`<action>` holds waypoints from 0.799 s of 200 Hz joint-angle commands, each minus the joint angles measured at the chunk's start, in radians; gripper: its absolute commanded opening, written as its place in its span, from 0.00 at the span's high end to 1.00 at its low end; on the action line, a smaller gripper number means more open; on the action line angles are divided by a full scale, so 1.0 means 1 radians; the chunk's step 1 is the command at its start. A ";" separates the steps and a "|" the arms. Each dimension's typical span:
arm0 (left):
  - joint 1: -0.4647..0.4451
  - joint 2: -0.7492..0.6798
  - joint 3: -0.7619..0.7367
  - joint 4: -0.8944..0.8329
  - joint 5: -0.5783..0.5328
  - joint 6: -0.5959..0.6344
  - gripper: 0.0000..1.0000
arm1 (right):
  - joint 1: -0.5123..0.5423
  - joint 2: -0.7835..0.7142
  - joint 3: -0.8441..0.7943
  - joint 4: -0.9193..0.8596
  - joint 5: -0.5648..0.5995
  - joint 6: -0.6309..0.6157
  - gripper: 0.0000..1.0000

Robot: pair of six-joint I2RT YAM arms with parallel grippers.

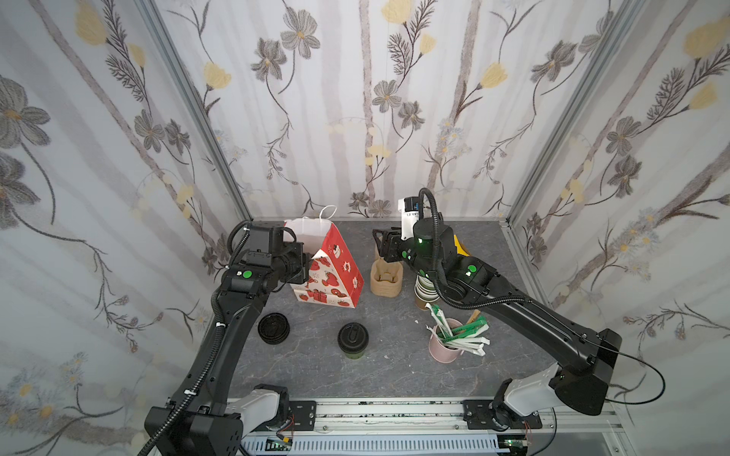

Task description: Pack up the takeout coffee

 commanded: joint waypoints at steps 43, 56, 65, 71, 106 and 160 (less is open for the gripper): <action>0.000 0.051 -0.042 -0.021 0.038 0.447 1.00 | -0.001 0.009 -0.001 0.026 -0.003 0.024 0.42; 0.000 0.039 -0.046 -0.033 0.031 0.491 0.99 | -0.001 0.013 0.004 0.015 0.003 0.031 0.43; 0.002 0.026 -0.061 -0.041 0.029 0.515 0.88 | 0.000 0.018 0.009 0.005 0.008 0.037 0.43; 0.008 0.016 -0.076 -0.046 0.029 0.518 0.78 | 0.000 0.023 0.013 -0.003 0.008 0.040 0.43; 0.053 -0.039 -0.111 -0.052 0.012 0.492 0.57 | 0.000 0.087 0.102 -0.092 -0.025 0.033 0.41; 0.085 -0.036 -0.035 -0.099 -0.033 0.489 0.54 | -0.008 0.362 0.476 -0.380 -0.171 -0.011 0.37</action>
